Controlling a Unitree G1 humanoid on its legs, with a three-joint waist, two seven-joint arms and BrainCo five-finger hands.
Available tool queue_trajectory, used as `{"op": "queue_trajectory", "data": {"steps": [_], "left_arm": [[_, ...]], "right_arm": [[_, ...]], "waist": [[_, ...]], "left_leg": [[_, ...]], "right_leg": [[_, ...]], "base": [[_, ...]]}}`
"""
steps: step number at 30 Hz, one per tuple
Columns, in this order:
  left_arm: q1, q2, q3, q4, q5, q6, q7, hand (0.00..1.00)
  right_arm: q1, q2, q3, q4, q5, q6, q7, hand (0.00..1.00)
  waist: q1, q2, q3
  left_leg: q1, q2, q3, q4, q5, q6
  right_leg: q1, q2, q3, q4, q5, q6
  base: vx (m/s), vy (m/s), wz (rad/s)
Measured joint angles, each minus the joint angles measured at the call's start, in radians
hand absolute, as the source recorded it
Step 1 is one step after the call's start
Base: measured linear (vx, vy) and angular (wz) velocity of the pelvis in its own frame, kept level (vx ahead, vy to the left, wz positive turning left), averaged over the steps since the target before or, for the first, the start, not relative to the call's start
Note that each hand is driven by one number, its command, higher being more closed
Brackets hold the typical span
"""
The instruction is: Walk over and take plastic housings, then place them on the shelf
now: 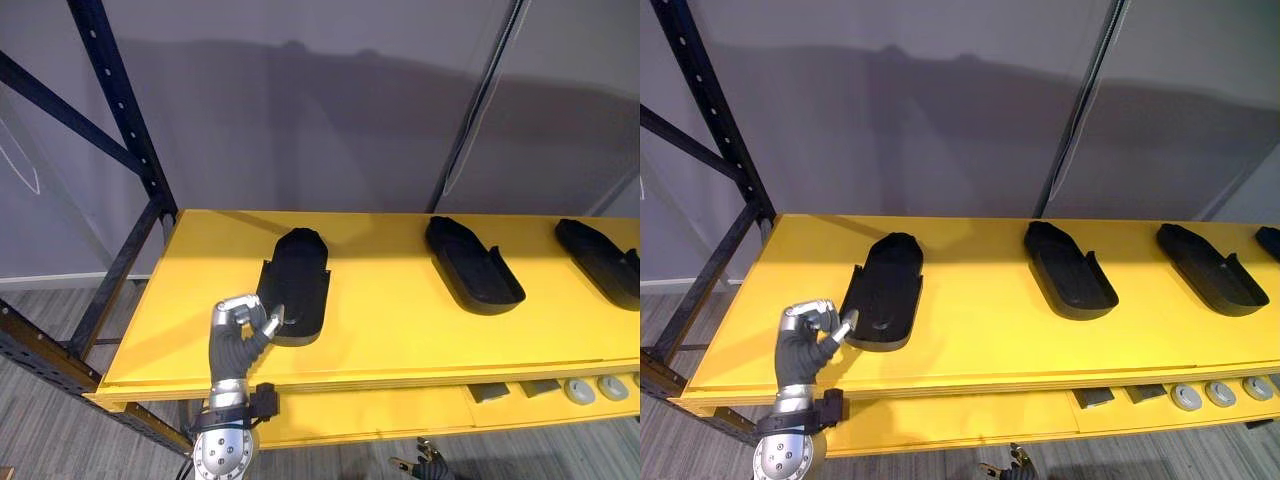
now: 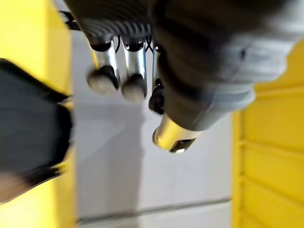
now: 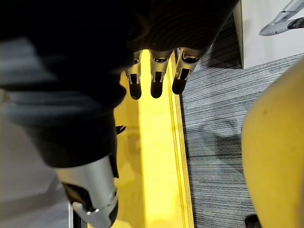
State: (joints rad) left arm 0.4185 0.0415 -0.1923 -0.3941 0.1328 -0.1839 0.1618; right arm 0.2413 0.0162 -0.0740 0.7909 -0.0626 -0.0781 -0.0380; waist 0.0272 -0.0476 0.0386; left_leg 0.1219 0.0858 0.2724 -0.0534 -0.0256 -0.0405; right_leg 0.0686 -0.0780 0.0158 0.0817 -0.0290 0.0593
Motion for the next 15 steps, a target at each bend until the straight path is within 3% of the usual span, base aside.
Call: {"op": "queue_trajectory", "data": {"steps": [7,15], "left_arm": [[0.006,0.001,-0.001,0.101,0.142,0.005,-0.020,1.00],[-0.057,-0.008,0.009,0.264,0.230,0.055,-0.035,1.00]], "right_arm": [[0.006,-0.007,0.020,-0.008,0.000,-0.009,-0.001,0.00],[0.009,-0.010,0.039,-0.008,-0.004,-0.009,-0.001,0.00]], "waist": [[-0.001,-0.009,-0.009],[-0.001,-0.008,-0.021]], "left_leg": [[-0.030,-0.002,0.008,0.026,-0.004,-0.006],[-0.013,-0.009,0.028,0.015,0.007,-0.011]], "right_leg": [[-0.019,-0.009,-0.001,0.000,-0.041,0.010],[-0.016,-0.013,0.003,-0.002,-0.044,0.011]], "base": [[-0.01,-0.020,0.00],[0.01,0.002,-0.05]]}}
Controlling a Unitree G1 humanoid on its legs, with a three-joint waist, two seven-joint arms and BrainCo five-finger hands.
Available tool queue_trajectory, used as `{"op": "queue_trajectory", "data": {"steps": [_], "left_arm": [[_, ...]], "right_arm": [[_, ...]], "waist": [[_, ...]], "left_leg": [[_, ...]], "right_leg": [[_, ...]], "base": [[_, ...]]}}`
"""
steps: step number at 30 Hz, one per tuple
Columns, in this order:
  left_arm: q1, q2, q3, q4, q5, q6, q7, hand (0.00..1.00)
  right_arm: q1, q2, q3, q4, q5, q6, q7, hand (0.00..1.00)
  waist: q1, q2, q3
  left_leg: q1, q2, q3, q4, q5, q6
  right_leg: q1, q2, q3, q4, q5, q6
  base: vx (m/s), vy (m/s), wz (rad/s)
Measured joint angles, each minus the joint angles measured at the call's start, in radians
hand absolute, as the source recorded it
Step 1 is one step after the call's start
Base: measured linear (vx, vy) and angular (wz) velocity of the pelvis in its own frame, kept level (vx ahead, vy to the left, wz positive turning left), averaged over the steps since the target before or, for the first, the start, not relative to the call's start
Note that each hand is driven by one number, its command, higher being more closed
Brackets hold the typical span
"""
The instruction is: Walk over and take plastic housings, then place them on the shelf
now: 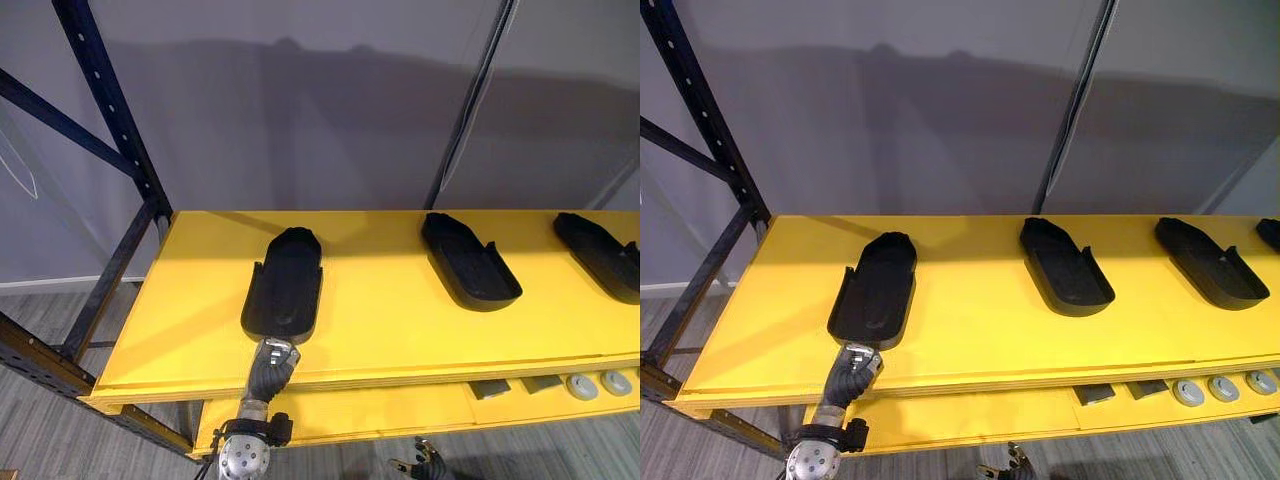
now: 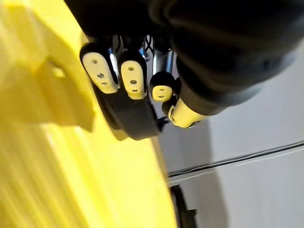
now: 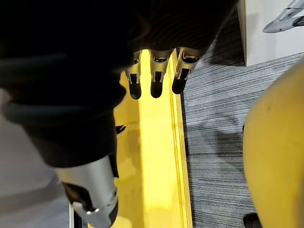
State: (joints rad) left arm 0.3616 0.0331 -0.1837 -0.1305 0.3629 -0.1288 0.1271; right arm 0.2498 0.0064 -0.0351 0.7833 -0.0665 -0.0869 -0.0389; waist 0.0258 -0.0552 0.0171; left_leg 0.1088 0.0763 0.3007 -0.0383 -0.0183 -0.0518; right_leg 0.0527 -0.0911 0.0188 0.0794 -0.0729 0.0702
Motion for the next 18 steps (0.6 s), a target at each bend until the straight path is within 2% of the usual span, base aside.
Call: {"op": "queue_trajectory", "data": {"steps": [7,18], "left_arm": [[-0.092,-0.001,0.001,0.118,0.025,0.036,0.037,1.00],[-0.212,-0.021,0.024,0.237,0.047,0.043,0.072,1.00]], "right_arm": [[0.002,0.001,0.000,0.000,0.000,0.002,0.000,0.00],[-0.008,0.000,-0.003,0.016,-0.001,0.006,-0.001,0.00]], "waist": [[-0.011,0.003,-0.012],[-0.016,0.008,-0.015]], "left_leg": [[0.020,-0.005,0.006,-0.040,0.018,0.002],[0.027,-0.010,0.009,-0.051,0.023,0.001]], "right_leg": [[0.000,0.001,0.002,-0.007,0.000,0.000],[0.002,0.006,0.002,-0.029,0.001,0.000]], "base": [[-0.01,-0.003,-0.02],[-0.04,-0.010,-0.01]]}}
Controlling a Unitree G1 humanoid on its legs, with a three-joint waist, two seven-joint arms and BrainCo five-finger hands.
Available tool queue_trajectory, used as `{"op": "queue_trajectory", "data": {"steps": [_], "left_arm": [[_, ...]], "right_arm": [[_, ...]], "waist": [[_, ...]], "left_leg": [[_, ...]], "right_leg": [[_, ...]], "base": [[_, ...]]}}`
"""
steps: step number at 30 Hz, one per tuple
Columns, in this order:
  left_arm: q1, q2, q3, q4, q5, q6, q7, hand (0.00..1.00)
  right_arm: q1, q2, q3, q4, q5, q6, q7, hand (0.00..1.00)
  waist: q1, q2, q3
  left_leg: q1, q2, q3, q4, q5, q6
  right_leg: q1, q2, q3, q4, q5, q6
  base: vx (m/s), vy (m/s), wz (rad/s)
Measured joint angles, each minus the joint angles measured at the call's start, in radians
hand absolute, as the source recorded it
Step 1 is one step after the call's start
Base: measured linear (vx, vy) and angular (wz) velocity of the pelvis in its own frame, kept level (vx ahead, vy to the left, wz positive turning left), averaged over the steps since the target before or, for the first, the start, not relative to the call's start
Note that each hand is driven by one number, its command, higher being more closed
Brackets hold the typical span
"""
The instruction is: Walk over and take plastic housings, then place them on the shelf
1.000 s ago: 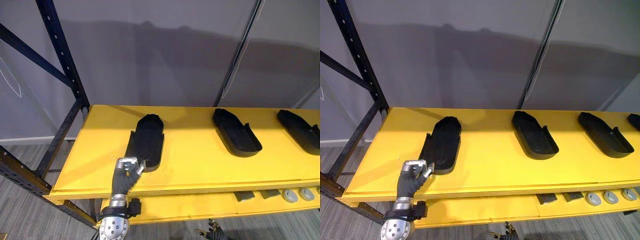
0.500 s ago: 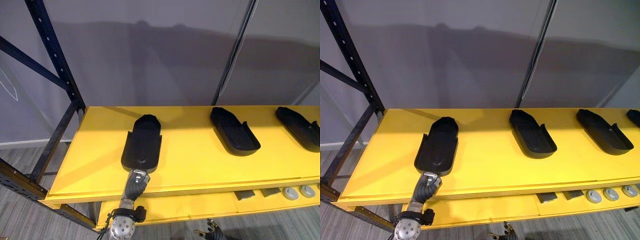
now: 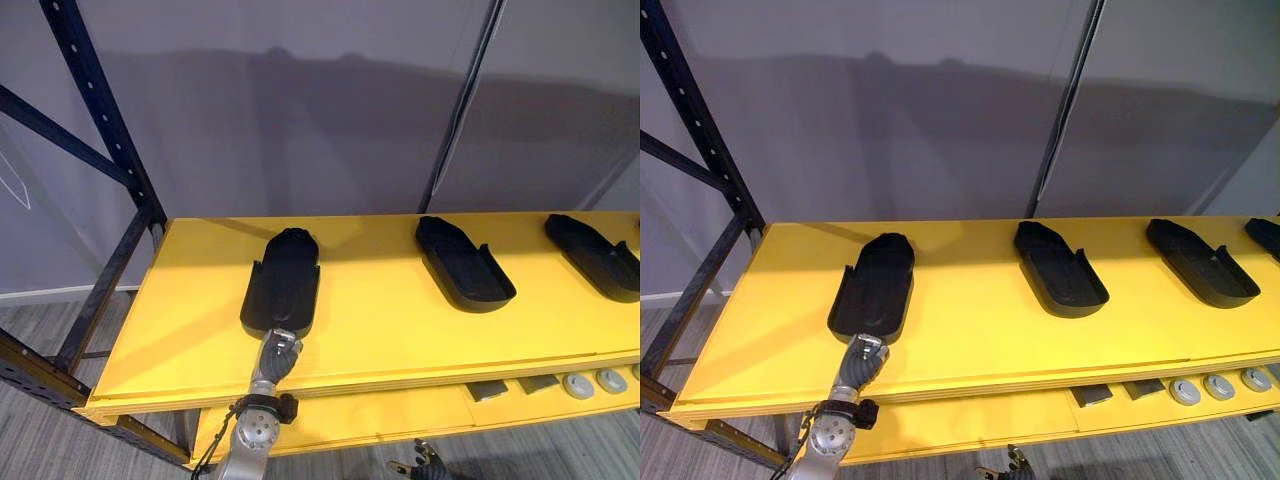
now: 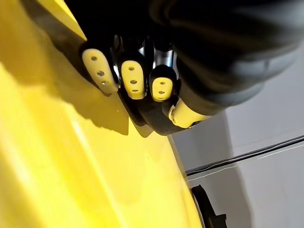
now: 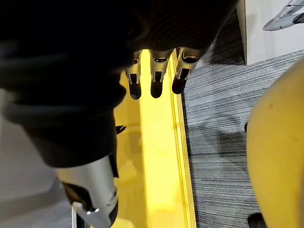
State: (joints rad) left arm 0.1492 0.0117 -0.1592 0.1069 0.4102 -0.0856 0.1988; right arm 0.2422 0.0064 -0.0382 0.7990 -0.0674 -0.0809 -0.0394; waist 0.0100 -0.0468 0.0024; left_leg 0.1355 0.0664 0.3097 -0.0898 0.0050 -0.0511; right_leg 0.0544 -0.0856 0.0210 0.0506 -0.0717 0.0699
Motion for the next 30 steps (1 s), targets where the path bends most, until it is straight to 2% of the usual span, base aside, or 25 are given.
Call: {"op": "queue_trajectory", "data": {"steps": [15,22,25,27,29,30], "left_arm": [[-0.120,0.003,0.024,0.112,0.005,0.005,0.036,1.00],[-0.123,0.004,0.019,0.103,-0.032,0.001,0.036,1.00],[-0.064,0.003,0.014,-0.009,-0.071,0.007,0.033,1.00],[-0.023,0.004,0.016,-0.168,-0.088,0.004,0.034,1.00],[-0.015,0.009,0.018,-0.246,-0.100,-0.003,0.035,1.00],[-0.007,0.011,0.034,-0.350,-0.116,-0.021,0.037,1.00]], "right_arm": [[-0.049,-0.006,-0.001,0.059,-0.002,0.001,0.000,0.00],[-0.051,-0.006,-0.002,0.059,-0.002,0.001,0.000,0.00],[-0.051,-0.006,-0.003,0.058,-0.002,0.001,0.000,0.00],[-0.049,-0.007,-0.009,0.057,-0.002,0.001,0.000,0.00],[-0.047,-0.006,-0.011,0.057,-0.002,0.001,0.000,0.00],[-0.046,-0.006,-0.012,0.055,-0.002,0.001,-0.001,0.00]], "waist": [[-0.042,0.001,0.000],[-0.044,-0.001,-0.001],[-0.044,-0.002,-0.001],[-0.037,-0.001,0.001],[-0.029,-0.001,0.002],[-0.019,-0.001,0.008]], "left_leg": [[-0.008,0.000,0.001,-0.001,0.000,0.000],[-0.010,-0.001,0.001,-0.001,0.001,-0.001],[-0.012,0.001,0.001,0.002,0.001,-0.001],[-0.014,0.005,-0.004,0.002,0.000,-0.001],[-0.014,0.009,-0.009,-0.001,-0.002,-0.003],[-0.013,0.009,-0.016,-0.002,-0.008,0.004]], "right_leg": [[0.016,0.003,0.002,-0.055,0.030,-0.007],[0.019,0.003,0.001,-0.063,0.036,-0.007],[0.021,0.003,0.008,-0.057,0.037,-0.006],[0.016,0.004,0.012,-0.040,0.037,-0.006],[0.017,0.004,0.010,-0.034,0.037,-0.006],[0.017,0.004,0.001,-0.025,0.036,-0.006]], "base": [[-0.02,-0.009,-0.01],[-0.04,-0.016,0.00],[-0.01,-0.005,-0.01],[-0.06,-0.019,0.05],[-0.06,-0.016,0.09],[-0.05,-0.013,0.14]]}}
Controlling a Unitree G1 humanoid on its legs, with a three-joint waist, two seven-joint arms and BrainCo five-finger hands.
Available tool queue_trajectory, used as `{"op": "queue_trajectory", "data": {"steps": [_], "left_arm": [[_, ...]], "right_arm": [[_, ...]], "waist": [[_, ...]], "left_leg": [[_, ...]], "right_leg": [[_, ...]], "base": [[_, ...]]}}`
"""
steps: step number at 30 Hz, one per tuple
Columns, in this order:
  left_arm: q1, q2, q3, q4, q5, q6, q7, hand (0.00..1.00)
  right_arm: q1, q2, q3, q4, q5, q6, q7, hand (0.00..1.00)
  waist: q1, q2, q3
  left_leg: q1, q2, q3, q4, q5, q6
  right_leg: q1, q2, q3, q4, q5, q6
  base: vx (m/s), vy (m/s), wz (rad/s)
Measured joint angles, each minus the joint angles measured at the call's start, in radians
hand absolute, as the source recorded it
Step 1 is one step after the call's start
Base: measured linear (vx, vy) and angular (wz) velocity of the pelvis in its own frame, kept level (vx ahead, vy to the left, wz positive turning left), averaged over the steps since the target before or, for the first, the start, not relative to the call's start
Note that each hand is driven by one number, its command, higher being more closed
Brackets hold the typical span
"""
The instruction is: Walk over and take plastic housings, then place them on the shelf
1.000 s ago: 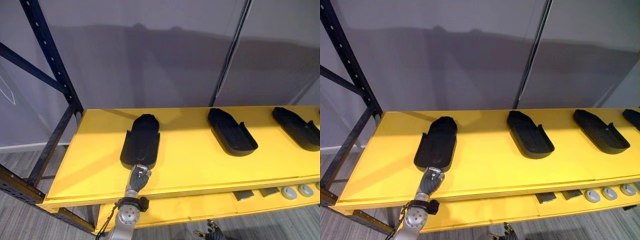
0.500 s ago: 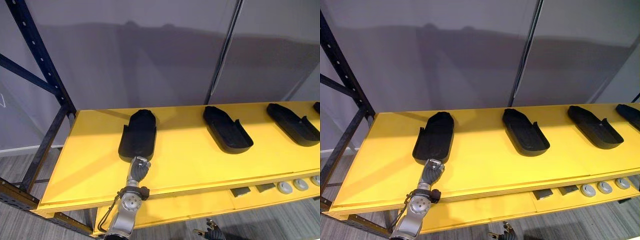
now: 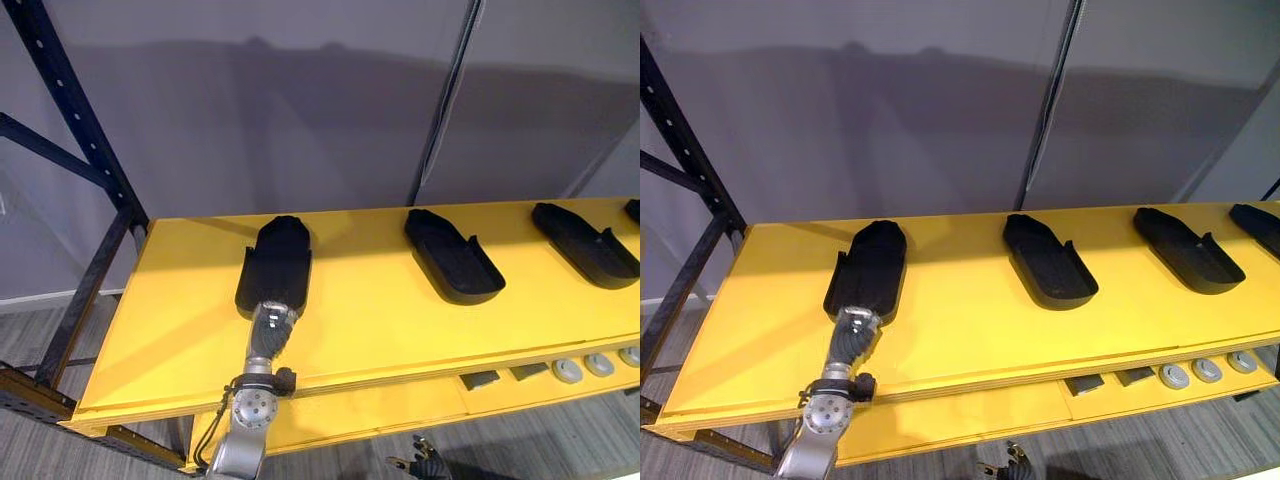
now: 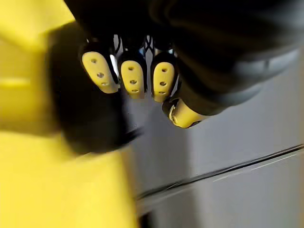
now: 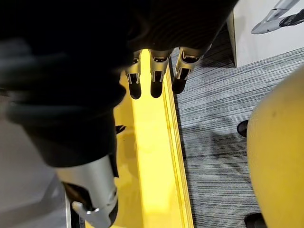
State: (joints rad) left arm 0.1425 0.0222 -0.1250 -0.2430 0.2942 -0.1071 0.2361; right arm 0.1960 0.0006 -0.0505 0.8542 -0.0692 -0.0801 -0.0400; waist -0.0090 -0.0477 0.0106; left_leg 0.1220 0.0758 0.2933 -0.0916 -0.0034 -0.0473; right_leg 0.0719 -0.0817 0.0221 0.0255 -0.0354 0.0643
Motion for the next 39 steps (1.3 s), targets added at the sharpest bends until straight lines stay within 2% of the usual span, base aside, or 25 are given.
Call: {"op": "queue_trajectory", "data": {"steps": [3,6,9,12,14,17,19,22,23,26,30,39], "left_arm": [[0.037,0.001,0.086,-0.179,-0.033,-0.038,0.027,1.00],[0.065,0.000,0.221,-0.251,-0.079,-0.065,0.078,1.00],[0.120,-0.003,0.393,-0.260,-0.138,-0.072,0.147,1.00],[0.179,-0.011,0.545,-0.233,-0.193,-0.067,0.194,1.00],[0.185,-0.015,0.624,-0.163,-0.226,-0.051,0.202,1.00],[0.215,-0.020,0.697,-0.010,-0.273,0.004,0.193,1.00],[0.229,-0.028,0.699,0.101,-0.273,0.043,0.181,1.00],[0.237,-0.035,0.684,0.331,-0.271,0.092,0.122,1.00],[0.233,-0.042,0.683,0.428,-0.268,0.102,0.096,0.00],[0.216,-0.050,0.656,0.650,-0.261,0.122,0.042,0.00],[0.207,-0.069,0.608,0.808,-0.261,0.122,-0.023,0.00],[0.133,-0.066,0.521,0.935,-0.251,0.096,-0.079,0.00]], "right_arm": [[0.006,0.002,-0.007,-0.007,0.000,0.000,-0.001,0.00],[0.011,0.002,-0.009,-0.009,0.000,0.000,-0.002,0.00],[0.016,0.004,-0.009,-0.014,-0.002,0.000,-0.007,0.00],[0.031,0.005,-0.009,-0.031,-0.012,0.000,-0.011,0.00],[0.039,0.007,-0.006,-0.054,-0.019,0.001,-0.012,0.00],[0.042,0.014,-0.005,-0.077,-0.024,0.016,-0.011,0.00],[0.041,0.013,0.021,-0.086,-0.042,0.024,-0.010,0.00],[0.036,0.013,0.044,-0.099,-0.059,0.032,-0.003,0.00],[0.036,0.012,0.048,-0.099,-0.059,0.037,-0.003,0.00],[0.037,0.008,0.051,-0.097,-0.059,0.039,-0.002,0.00],[0.036,0.006,0.047,-0.094,-0.058,0.039,-0.003,0.00],[0.023,0.004,0.005,-0.058,-0.045,0.038,-0.008,0.00]], "waist": [[0.007,0.005,0.005],[0.023,0.007,0.006],[0.028,0.007,0.007],[0.048,0.008,0.007],[0.053,0.007,0.008],[0.051,0.007,0.009],[0.052,0.002,0.012],[0.049,0.000,0.015],[0.048,-0.001,0.014],[0.049,-0.001,0.014],[0.050,0.000,0.015],[0.048,0.007,0.022]], "left_leg": [[0.002,0.001,-0.024,0.000,-0.003,0.000],[0.001,0.002,-0.047,0.000,0.001,0.005],[0.001,0.001,-0.075,0.000,0.006,0.010],[0.001,0.001,-0.080,0.000,0.006,0.010],[0.001,0.000,-0.084,0.000,0.006,0.009],[0.002,-0.001,-0.088,0.001,0.007,0.009],[0.001,-0.004,-0.080,0.009,0.003,0.005],[0.002,-0.005,-0.074,0.029,-0.007,-0.002],[0.005,-0.004,-0.074,0.033,-0.007,-0.006],[0.006,-0.001,-0.071,0.038,-0.006,-0.008],[0.011,-0.004,-0.063,0.028,-0.007,-0.009],[0.023,-0.015,-0.054,0.014,-0.006,-0.008]], "right_leg": [[0.004,0.000,-0.012,0.019,0.000,0.000],[0.007,0.000,-0.038,0.033,0.000,0.000],[0.020,-0.001,-0.066,0.037,0.000,0.000],[0.023,-0.002,-0.069,0.038,-0.001,0.001],[0.026,-0.006,-0.083,0.038,-0.004,0.004],[0.029,-0.008,-0.096,0.038,-0.009,0.004],[0.030,-0.010,-0.095,0.042,-0.027,-0.005],[0.030,-0.018,-0.096,0.055,-0.054,-0.005],[0.030,-0.017,-0.097,0.063,-0.064,-0.004],[0.026,-0.015,-0.097,0.073,-0.076,-0.005],[0.024,-0.016,-0.092,0.070,-0.080,-0.002],[0.024,-0.017,-0.087,0.066,-0.081,0.000]], "base": [[-0.06,-0.011,0.21],[-0.03,-0.004,0.23],[-0.03,-0.004,0.28],[-0.02,0.007,0.10],[-0.02,0.002,0.08],[-0.01,-0.005,0.03],[-0.01,-0.012,-0.05],[0.00,-0.026,-0.06],[0.01,-0.040,0.02],[0.01,-0.015,0.00],[0.01,0.002,-0.04],[0.00,0.002,-0.02]]}}
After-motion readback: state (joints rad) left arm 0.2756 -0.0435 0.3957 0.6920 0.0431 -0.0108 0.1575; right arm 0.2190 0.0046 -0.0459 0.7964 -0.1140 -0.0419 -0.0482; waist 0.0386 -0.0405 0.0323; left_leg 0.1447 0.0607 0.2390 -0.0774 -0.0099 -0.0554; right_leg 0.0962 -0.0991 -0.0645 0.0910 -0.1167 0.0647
